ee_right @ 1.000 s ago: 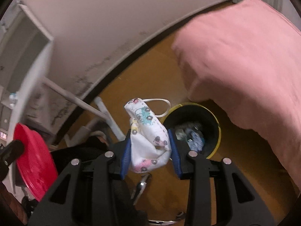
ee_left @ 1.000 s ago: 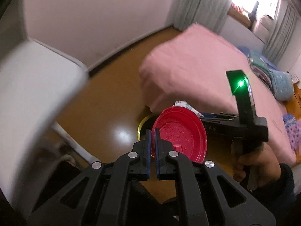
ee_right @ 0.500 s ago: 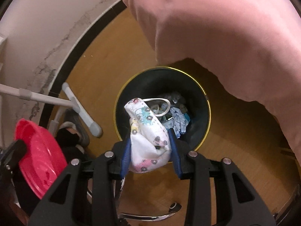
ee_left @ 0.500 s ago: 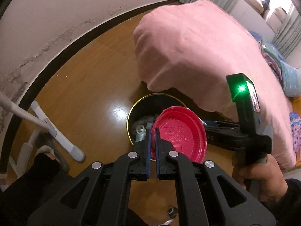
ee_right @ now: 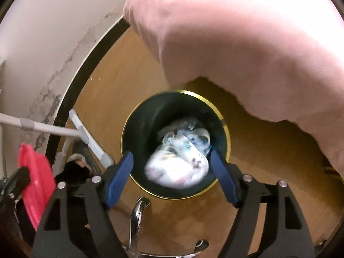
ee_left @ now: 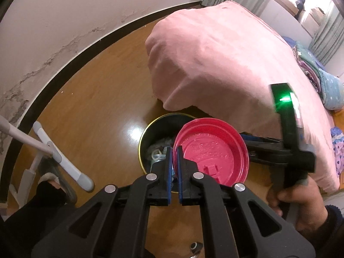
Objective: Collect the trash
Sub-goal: 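Carry the floral mask and red lid over the bin and open both tools, then grasp the white mask with blue strap with the right tool while the left grasps the white cup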
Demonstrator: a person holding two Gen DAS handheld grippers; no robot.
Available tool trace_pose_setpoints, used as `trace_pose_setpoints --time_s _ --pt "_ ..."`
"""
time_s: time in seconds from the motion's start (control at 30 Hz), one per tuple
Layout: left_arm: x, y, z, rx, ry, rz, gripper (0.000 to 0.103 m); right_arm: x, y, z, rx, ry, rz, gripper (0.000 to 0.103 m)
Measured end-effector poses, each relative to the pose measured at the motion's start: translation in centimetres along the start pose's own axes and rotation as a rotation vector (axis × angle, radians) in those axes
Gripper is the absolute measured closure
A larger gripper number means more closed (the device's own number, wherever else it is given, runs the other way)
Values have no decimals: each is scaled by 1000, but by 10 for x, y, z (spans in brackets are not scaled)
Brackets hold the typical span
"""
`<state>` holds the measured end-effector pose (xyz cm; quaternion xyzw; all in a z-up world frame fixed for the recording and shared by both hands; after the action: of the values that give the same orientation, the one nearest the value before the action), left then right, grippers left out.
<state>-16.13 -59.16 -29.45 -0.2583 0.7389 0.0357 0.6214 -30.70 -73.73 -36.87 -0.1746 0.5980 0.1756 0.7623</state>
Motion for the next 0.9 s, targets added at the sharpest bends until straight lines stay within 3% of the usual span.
trace_pose_setpoints --time_s 0.17,0.33,0.7,0.77,0.8,0.83,0.9 --pt "4 -5 -13 13 10 3 100 -45 10 -14 4 -20 -86 22" --pt "11 -10 -29 13 40 14 100 -76 27 -20 12 -35 -146 21" --pt "15 -17 -67 88 49 27 99 -110 38 -20 18 -94 -218 20" --pt "17 -17 -69 88 46 42 84 -114 37 -21 21 -103 -229 20" --pt "18 -16 -70 87 43 52 52 -114 36 -20 19 -105 -230 20" --pt "17 -16 -70 88 41 46 33 -115 36 -19 16 -104 -230 20" --pt "11 -15 -73 106 25 8 32 -114 35 -19 14 -106 -226 20"
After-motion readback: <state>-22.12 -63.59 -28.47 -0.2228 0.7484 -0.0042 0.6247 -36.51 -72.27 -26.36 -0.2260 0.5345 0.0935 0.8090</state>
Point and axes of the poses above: each gripper's, at about its wrist camera, not at the fingertips, and x roughly the way its jaws point, z to its left, y to its underside, the point moved 3 cm from there along x, roughly the way its jaws point, and after that the axes turned 10 degrees about z, right-handed, at the moved point
